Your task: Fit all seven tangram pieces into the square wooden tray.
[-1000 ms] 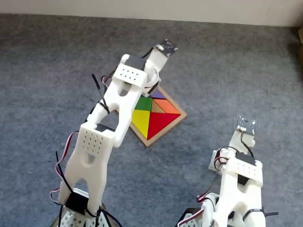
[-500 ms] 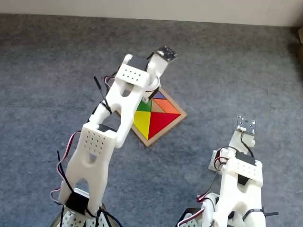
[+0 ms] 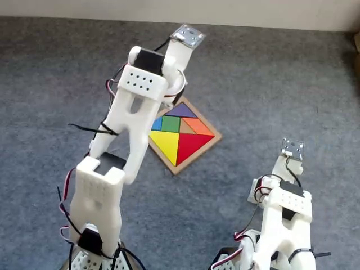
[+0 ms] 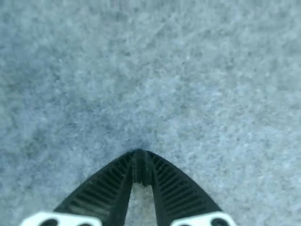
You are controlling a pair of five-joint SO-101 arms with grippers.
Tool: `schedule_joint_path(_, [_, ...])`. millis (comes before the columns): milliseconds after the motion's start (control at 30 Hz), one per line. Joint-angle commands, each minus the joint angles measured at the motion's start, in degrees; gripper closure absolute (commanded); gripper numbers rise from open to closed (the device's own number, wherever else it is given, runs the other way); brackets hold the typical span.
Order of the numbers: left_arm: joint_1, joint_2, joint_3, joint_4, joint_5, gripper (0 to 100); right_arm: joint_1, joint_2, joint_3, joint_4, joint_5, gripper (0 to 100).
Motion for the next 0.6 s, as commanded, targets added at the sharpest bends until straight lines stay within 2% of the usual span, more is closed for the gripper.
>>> schedule_joint_path(0, [0.13, -10.24, 6.37, 0.18, 2.37, 99, -1.89, 0.04, 0.04, -2.24, -0.26, 99.4])
schedule_joint_path(133, [0.13, -20.35, 18.59, -4.31, 2.37, 100, -1.89, 0.04, 0.04, -2.24, -0.26, 99.4])
schedule_joint_path(400, [-0.22, -51.03, 60.97, -28.48, 2.46, 100, -1.98, 0.04, 0.04, -2.24, -0.26, 99.4])
schedule_joint_path(567, [-1.45, -69.41, 80.13, -37.54, 2.46, 99, -3.56, 0.04, 1.54, -3.30, -0.53, 99.4])
